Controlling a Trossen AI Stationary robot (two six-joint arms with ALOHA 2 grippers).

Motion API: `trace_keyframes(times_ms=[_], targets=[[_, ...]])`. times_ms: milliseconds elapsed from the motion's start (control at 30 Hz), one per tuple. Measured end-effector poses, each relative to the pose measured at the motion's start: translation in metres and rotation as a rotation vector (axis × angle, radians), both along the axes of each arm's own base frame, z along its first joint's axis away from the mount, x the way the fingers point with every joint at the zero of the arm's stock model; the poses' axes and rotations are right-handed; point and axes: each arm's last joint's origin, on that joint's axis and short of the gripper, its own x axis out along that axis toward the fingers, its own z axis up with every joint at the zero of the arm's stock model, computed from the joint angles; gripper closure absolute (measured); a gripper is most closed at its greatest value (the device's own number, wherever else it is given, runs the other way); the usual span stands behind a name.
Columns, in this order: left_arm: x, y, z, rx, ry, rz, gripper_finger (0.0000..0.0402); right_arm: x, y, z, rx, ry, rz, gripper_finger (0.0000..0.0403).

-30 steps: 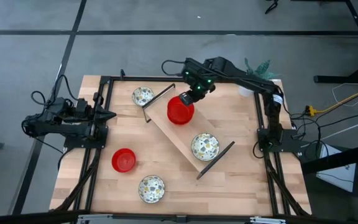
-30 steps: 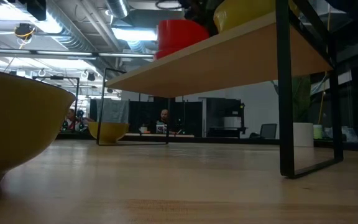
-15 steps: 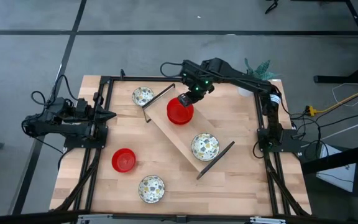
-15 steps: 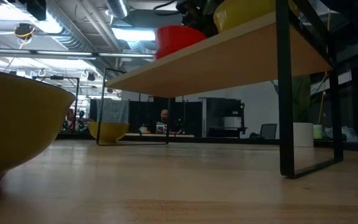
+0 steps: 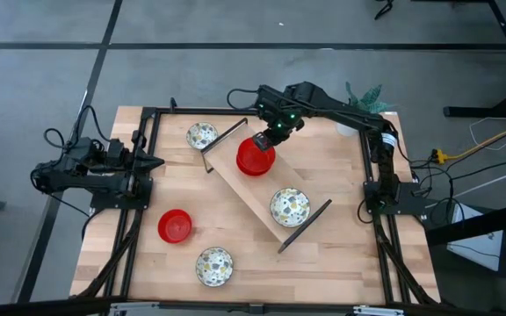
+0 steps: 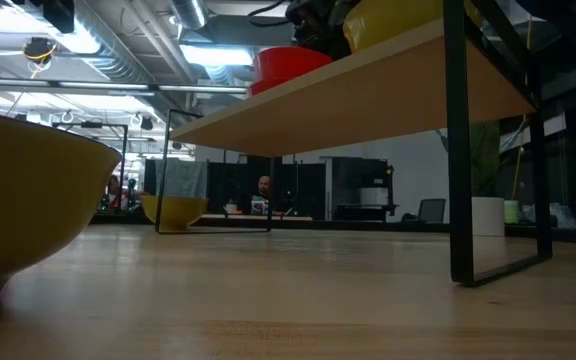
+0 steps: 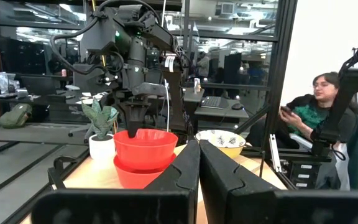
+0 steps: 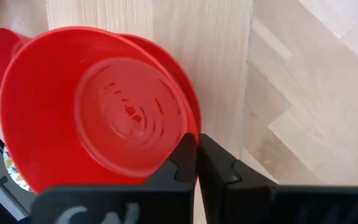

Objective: Pick & Place Mini bowls
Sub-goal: Stack the right red bowl on top of the red bowl on the shelf

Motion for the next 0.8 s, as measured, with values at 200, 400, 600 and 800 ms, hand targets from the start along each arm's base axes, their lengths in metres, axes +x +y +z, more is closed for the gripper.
trace_keyframes(times_ms=[200, 400, 600, 800], targets=[[0.0000, 0.0000, 0.0000, 0.000, 0.000, 0.000, 0.0398, 0.0007, -0.0002, 0.0003, -0.006, -0.009, 0.008, 0.0395], [0.0000, 0.0000, -0.0001, 0.000, 0.000, 0.000, 0.0398, 0.0009, -0.0003, 0.0003, -0.011, -0.010, 0.018, 0.0360], [-0.0001, 0.0000, 0.0000, 0.000, 0.000, 0.000, 0.0398, 0.0009, -0.0003, 0.0003, -0.015, -0.011, 0.029, 0.0348], [0.0000, 0.0000, 0.0000, 0.000, 0.000, 0.000, 0.0398, 0.0038, -0.0011, 0.0016, -0.022, -0.044, 0.023, 0.0354]])
